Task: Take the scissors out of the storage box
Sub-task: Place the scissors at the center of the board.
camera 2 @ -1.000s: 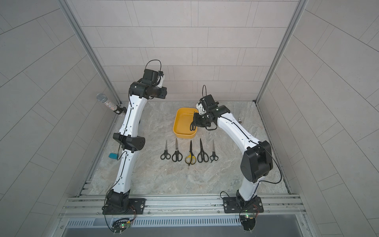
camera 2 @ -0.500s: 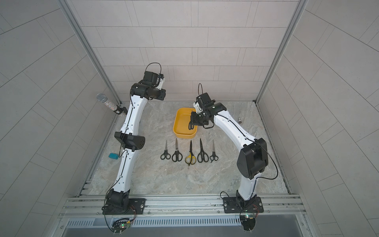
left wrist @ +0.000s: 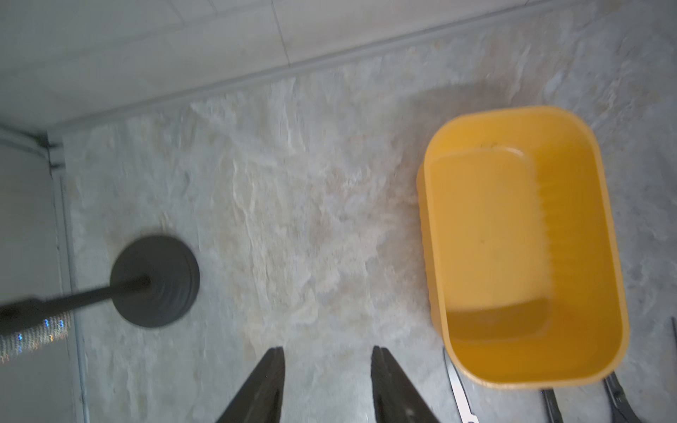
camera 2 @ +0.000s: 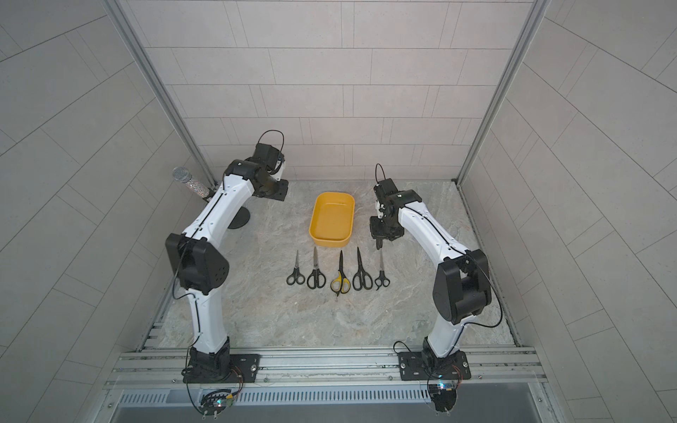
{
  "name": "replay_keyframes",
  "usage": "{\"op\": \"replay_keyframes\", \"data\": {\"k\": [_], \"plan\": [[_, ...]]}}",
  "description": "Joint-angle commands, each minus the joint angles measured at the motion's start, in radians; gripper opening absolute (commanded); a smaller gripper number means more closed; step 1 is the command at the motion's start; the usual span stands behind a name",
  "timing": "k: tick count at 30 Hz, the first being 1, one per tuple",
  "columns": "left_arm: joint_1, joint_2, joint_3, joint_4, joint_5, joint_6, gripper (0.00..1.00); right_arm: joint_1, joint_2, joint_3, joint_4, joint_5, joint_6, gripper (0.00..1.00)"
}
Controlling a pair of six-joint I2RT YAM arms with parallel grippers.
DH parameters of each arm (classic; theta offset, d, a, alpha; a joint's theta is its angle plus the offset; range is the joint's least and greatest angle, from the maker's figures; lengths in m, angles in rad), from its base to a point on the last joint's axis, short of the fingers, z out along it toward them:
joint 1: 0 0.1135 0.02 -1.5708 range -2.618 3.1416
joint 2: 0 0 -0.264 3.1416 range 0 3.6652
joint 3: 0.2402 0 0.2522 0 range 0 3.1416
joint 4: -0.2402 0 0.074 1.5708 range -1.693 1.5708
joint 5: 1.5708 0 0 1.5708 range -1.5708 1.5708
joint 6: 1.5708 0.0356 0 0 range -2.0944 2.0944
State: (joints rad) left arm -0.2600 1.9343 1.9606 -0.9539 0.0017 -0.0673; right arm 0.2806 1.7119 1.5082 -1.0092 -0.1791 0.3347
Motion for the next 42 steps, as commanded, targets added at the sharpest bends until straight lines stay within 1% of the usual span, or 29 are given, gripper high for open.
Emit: {"op": "replay_keyframes", "data": {"k": [1, 4, 10, 14, 17, 26, 34, 37, 42], "plan": [[0.002, -0.109, -0.124, 0.168, -0.009, -0.066, 0.46, -0.017, -0.053, -0.066, -0.054, 0.051, -0.042, 0.12], [0.002, -0.133, -0.175, 0.155, -0.008, -0.06, 0.45, -0.045, -0.058, -0.117, -0.032, 0.036, -0.024, 0.12], [-0.004, -0.181, -0.325, 0.201, 0.023, -0.109, 0.44, -0.059, -0.034, -0.193, -0.002, 0.055, 0.013, 0.12], [-0.022, -0.2, -0.411, 0.214, 0.0, -0.111, 0.43, -0.089, -0.024, -0.252, 0.017, 0.024, 0.003, 0.12], [-0.03, -0.194, -0.438, 0.216, -0.017, -0.105, 0.43, -0.09, -0.006, -0.281, 0.028, -0.002, -0.003, 0.12], [-0.05, -0.177, -0.41, 0.201, -0.014, -0.109, 0.43, -0.106, -0.014, -0.371, 0.09, -0.064, -0.008, 0.12], [-0.051, -0.167, -0.393, 0.201, -0.016, -0.111, 0.43, -0.112, 0.005, -0.396, 0.107, -0.039, -0.017, 0.12], [-0.052, -0.167, -0.393, 0.202, -0.014, -0.114, 0.43, -0.113, 0.009, -0.397, 0.109, -0.038, -0.018, 0.15], [-0.051, -0.167, -0.387, 0.207, -0.008, -0.12, 0.43, -0.128, 0.008, -0.415, 0.13, -0.031, -0.011, 0.25]]}}
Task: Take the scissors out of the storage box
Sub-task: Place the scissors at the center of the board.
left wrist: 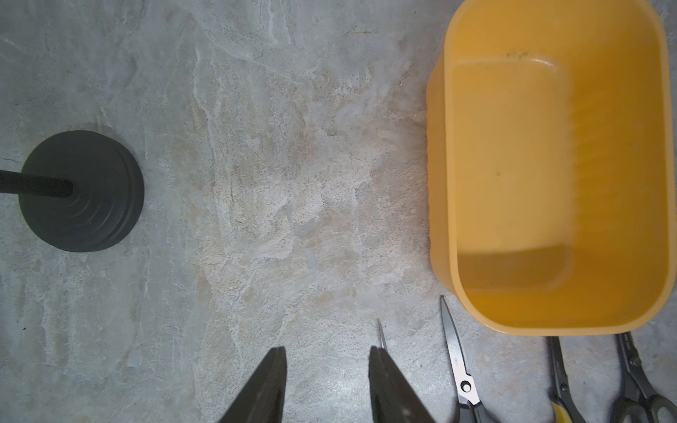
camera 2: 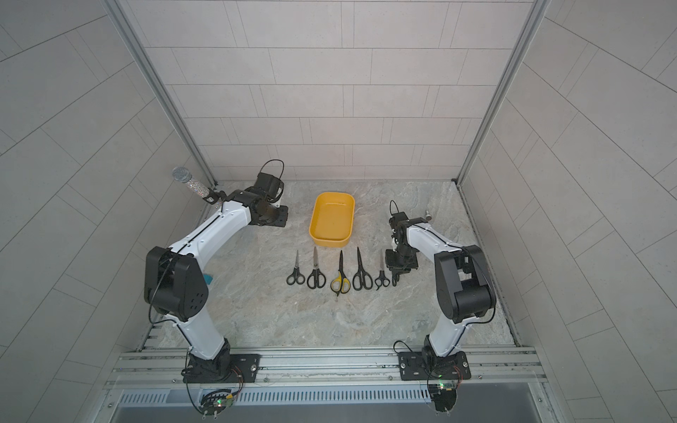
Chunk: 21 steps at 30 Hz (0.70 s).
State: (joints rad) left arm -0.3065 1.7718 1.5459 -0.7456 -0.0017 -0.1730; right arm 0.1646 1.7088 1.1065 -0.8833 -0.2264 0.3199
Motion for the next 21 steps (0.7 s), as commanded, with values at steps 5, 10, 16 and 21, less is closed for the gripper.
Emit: {"op": "replay_keyframes", "data": {"k": [5, 10, 16, 21], "plan": [[-0.005, 0.001, 0.054, -0.009, -0.005, -0.012, 0.43, -0.026, 0.025, -0.02, 0.024, 0.022, 0.005, 0.25], [-0.006, -0.001, 0.058, -0.011, -0.013, -0.011, 0.43, -0.031, 0.039, -0.018, 0.026, 0.046, 0.001, 0.26], [-0.005, -0.001, 0.057, -0.01, -0.019, -0.011, 0.43, -0.031, 0.047, -0.024, 0.011, 0.078, 0.025, 0.3], [-0.005, -0.001, 0.044, -0.009, -0.017, -0.019, 0.43, -0.031, 0.031, -0.031, 0.009, 0.104, 0.046, 0.4]]}}
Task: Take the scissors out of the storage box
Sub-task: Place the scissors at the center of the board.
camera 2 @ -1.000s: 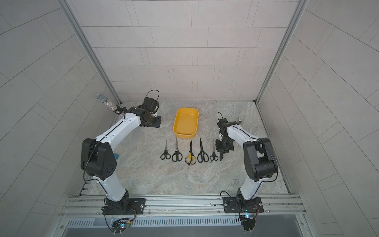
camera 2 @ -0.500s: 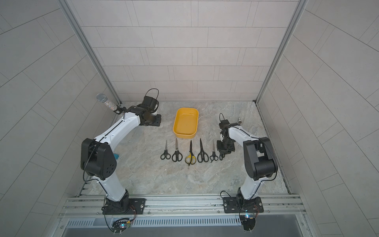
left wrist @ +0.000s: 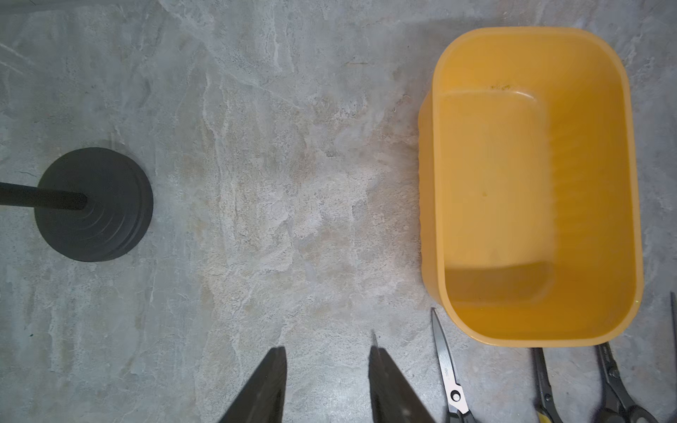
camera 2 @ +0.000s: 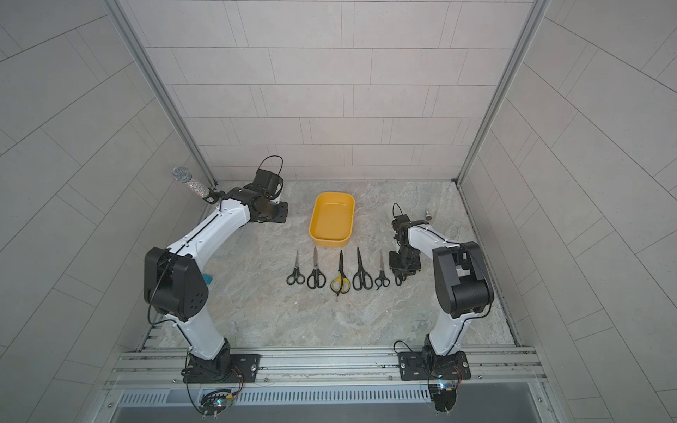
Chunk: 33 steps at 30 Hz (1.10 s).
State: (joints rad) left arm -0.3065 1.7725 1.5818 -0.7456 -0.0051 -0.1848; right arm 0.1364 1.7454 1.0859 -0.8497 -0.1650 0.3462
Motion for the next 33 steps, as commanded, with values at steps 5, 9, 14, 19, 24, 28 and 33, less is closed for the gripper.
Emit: {"op": "replay_keyframes", "data": {"k": [5, 9, 14, 19, 24, 28, 33], "plan": [[-0.005, -0.001, 0.0, -0.004, -0.011, -0.01, 0.43, -0.003, -0.016, -0.007, -0.029, 0.05, 0.022, 0.43], [-0.006, -0.002, 0.0, -0.001, -0.01, -0.01, 0.43, -0.003, -0.023, -0.01, -0.042, 0.05, 0.025, 0.44], [-0.005, 0.003, 0.002, 0.002, -0.001, -0.013, 0.43, -0.003, -0.037, -0.022, -0.052, 0.05, 0.036, 0.49], [-0.005, 0.004, 0.003, 0.003, 0.005, -0.019, 0.43, -0.004, -0.042, -0.02, -0.042, 0.049, 0.039, 0.52], [-0.006, -0.001, -0.002, 0.005, 0.003, -0.018, 0.43, -0.004, -0.046, -0.009, -0.048, 0.035, 0.029, 0.55], [-0.006, -0.003, -0.002, 0.006, 0.004, -0.019, 0.43, -0.004, -0.05, -0.016, -0.043, 0.027, 0.035, 0.56], [-0.005, -0.005, -0.002, 0.008, 0.005, -0.02, 0.43, -0.004, -0.051, -0.023, -0.035, 0.027, 0.042, 0.56]]}}
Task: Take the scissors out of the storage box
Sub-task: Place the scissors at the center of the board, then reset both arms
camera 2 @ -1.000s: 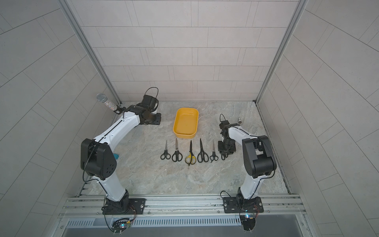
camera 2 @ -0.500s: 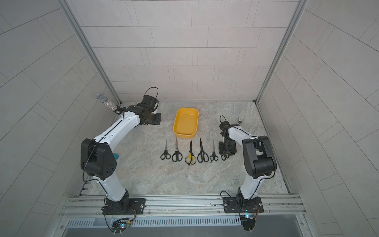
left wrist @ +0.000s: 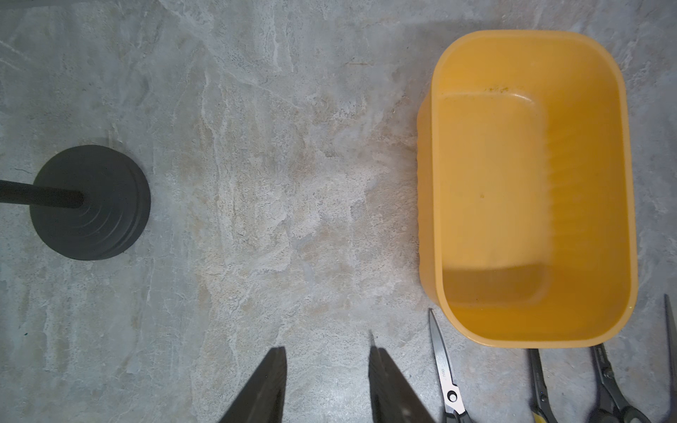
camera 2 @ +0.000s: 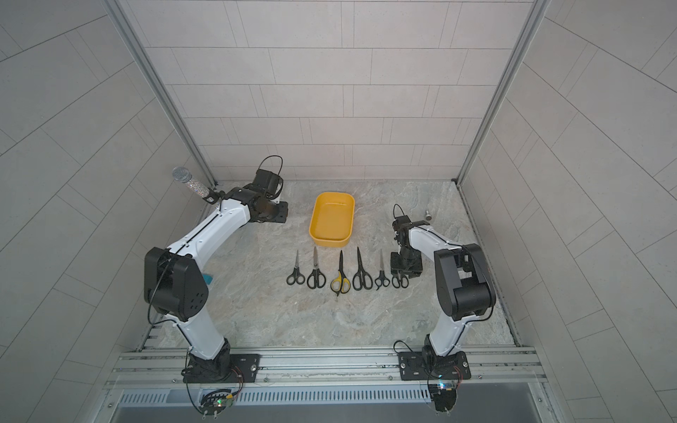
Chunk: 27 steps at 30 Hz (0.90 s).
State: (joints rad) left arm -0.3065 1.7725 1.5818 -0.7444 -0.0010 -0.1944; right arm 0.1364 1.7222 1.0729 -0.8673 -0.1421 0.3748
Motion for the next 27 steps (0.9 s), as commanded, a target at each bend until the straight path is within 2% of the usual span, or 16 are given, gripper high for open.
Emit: {"op": "replay_keyframes", "data": {"k": [1, 9, 13, 16, 17, 18, 19, 20, 24, 27], "plan": [[-0.005, -0.005, -0.003, 0.007, 0.0, -0.011, 0.43, -0.004, -0.03, -0.01, -0.018, 0.004, 0.016, 0.56], [-0.005, -0.013, -0.011, 0.006, -0.008, -0.012, 0.43, 0.001, -0.128, -0.019, -0.031, 0.011, 0.038, 0.5], [-0.013, 0.003, 0.012, -0.024, -0.01, -0.022, 0.44, 0.012, -0.142, 0.08, -0.059, -0.001, 0.025, 0.53], [-0.025, 0.004, 0.012, -0.038, -0.035, -0.016, 0.55, 0.031, -0.141, 0.184, -0.065, -0.005, 0.01, 0.59], [-0.025, 0.002, 0.016, -0.045, -0.048, -0.016, 0.59, 0.032, -0.141, 0.215, -0.06, -0.001, 0.009, 0.75], [-0.026, 0.001, 0.019, -0.051, -0.057, -0.016, 0.67, 0.032, -0.141, 0.24, -0.053, 0.004, 0.01, 0.99], [-0.026, -0.002, 0.022, -0.059, -0.065, -0.015, 0.78, 0.032, -0.141, 0.264, -0.042, 0.01, 0.01, 1.0], [-0.026, -0.003, 0.026, -0.067, -0.075, -0.012, 0.97, 0.032, -0.138, 0.291, -0.038, 0.015, 0.007, 1.0], [-0.025, -0.013, 0.027, -0.095, -0.108, -0.011, 1.0, 0.046, -0.107, 0.394, -0.069, 0.05, -0.002, 1.0], [-0.025, -0.021, 0.024, -0.121, -0.129, -0.017, 0.99, 0.074, -0.079, 0.464, -0.101, 0.126, -0.005, 1.0]]}}
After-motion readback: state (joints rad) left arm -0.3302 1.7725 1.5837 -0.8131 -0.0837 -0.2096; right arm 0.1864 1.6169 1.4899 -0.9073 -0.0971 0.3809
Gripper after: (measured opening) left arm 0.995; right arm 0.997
